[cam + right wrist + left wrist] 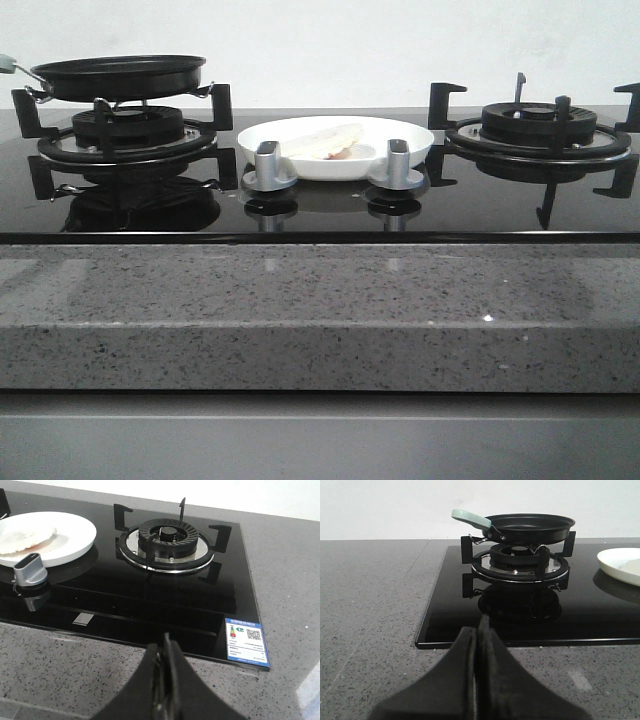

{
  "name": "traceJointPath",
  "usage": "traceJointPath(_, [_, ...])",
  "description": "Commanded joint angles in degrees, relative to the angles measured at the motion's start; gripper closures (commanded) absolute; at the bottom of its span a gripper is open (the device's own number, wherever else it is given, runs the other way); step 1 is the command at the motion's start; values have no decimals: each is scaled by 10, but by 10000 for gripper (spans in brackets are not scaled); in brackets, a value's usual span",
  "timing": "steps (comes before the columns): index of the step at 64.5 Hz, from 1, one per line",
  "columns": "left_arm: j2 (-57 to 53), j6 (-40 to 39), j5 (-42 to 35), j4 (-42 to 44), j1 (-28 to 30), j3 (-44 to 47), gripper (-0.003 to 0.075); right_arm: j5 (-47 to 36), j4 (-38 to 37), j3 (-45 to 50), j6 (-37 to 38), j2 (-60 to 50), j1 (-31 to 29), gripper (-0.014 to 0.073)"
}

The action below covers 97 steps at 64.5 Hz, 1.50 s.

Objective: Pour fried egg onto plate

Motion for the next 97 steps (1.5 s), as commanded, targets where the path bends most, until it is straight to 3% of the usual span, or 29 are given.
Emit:
traceJointPath(1, [-10, -5, -52, -2, -4, 3, 739, -58, -5, -12, -1, 7, 2, 651])
traceJointPath(12, [-10, -5, -52, -2, -4, 3, 739, -179, -8, 79, -1, -41, -17, 651])
traceJointPath(24, [-10, -5, -52, -2, -4, 3, 739, -222, -3, 194, -1, -134, -47, 651])
traceJointPath(33, [-10, -5, -52, -2, -4, 3, 739, -265, 0, 240, -1, -129, -49, 651])
traceJointPath(97, [-10, -5, -52, -2, -4, 3, 739, -265, 0, 239, -1, -132, -49, 651])
